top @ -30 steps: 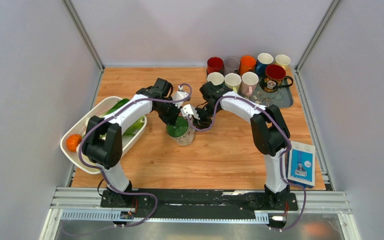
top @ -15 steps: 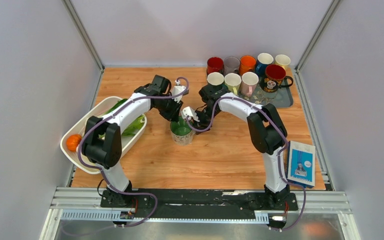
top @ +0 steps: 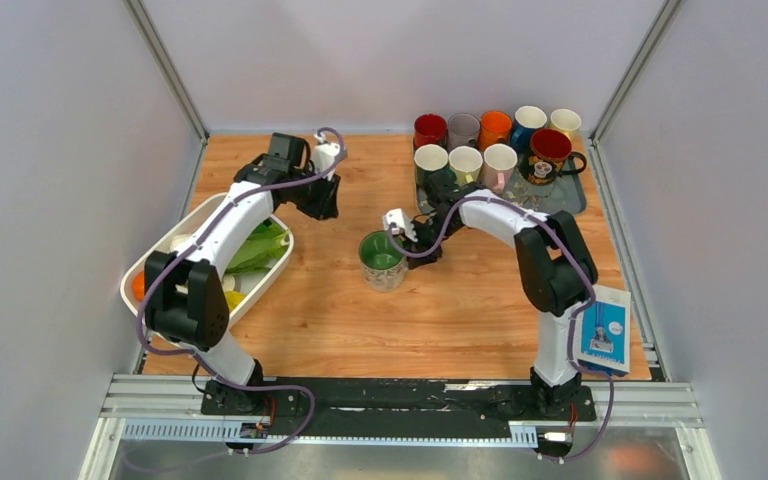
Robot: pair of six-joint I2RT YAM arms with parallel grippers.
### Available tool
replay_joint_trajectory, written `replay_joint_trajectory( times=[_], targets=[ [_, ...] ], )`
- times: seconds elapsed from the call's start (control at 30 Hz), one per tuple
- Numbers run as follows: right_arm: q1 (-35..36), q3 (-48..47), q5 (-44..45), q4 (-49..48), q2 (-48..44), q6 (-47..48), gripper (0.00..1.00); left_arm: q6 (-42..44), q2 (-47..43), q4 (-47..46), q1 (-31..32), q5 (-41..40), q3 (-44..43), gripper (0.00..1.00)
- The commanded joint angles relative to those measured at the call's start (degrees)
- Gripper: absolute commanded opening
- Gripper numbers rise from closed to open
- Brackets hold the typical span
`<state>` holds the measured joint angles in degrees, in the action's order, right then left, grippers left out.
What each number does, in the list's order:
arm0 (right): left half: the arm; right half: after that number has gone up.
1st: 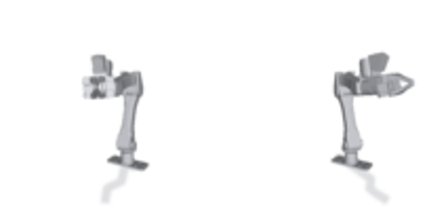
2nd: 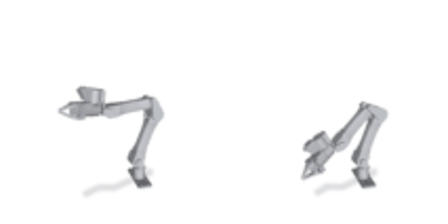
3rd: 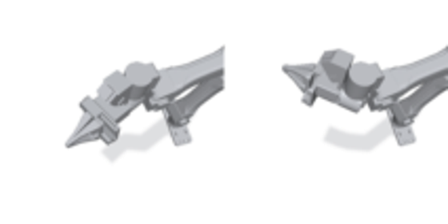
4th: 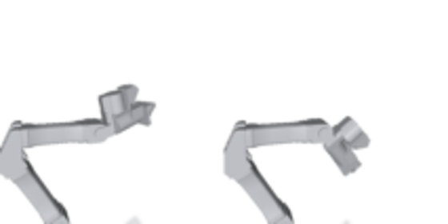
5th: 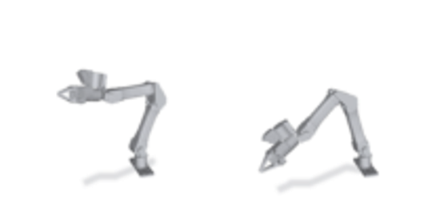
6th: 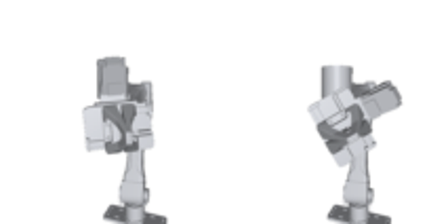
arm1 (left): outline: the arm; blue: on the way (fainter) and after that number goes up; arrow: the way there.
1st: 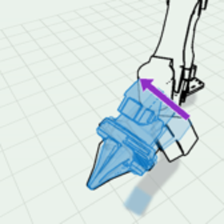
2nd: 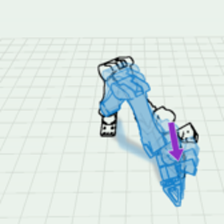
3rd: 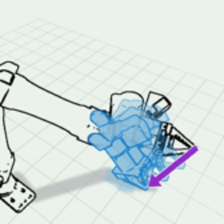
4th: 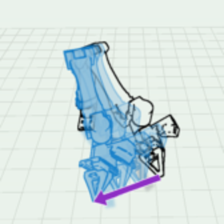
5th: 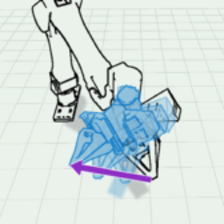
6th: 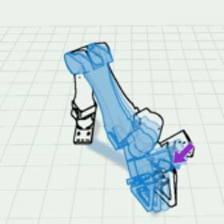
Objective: Turn the mug right side up
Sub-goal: Place the cup on the tray.
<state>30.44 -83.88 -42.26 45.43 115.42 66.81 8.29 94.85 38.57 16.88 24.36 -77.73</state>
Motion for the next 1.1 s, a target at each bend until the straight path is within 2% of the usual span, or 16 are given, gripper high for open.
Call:
replay_joint_trajectory(
  times=[0.0,0.2,0.3,0.43,0.57,0.73,1.07],
  targets=[
    [-7.08,4.61,-1.90,2.28,-11.37,-2.40,0.00,4.01,-5.30,-7.20,-2.59,-6.82,-5.05,0.37],
    [-16.63,9.82,-1.57,4.07,-22.28,-3.37,0.00,-0.54,-0.81,-10.27,-2.62,-3.42,-9.31,0.37],
    [-23.08,8.73,-1.63,9.42,-23.64,-2.57,0.00,-1.92,2.00,-10.07,-2.63,-1.72,-11.95,0.37],
    [-33.57,7.85,-1.99,10.87,-25.34,-4.20,0.00,-1.16,3.69,-9.97,-2.64,-1.37,-14.15,0.37],
    [-41.85,4.85,-1.89,10.82,-23.56,-4.94,0.00,0.41,3.47,-10.70,-2.65,-1.07,-13.76,0.37],
    [-48.22,-0.45,-1.77,8.74,-18.96,-6.00,0.00,1.07,3.88,-10.86,-2.61,-1.09,-13.76,0.37],
    [-52.29,-11.27,-0.76,3.95,-7.12,-7.47,0.00,1.30,3.35,-10.85,-2.64,-1.81,-12.25,0.37]
  ],
)
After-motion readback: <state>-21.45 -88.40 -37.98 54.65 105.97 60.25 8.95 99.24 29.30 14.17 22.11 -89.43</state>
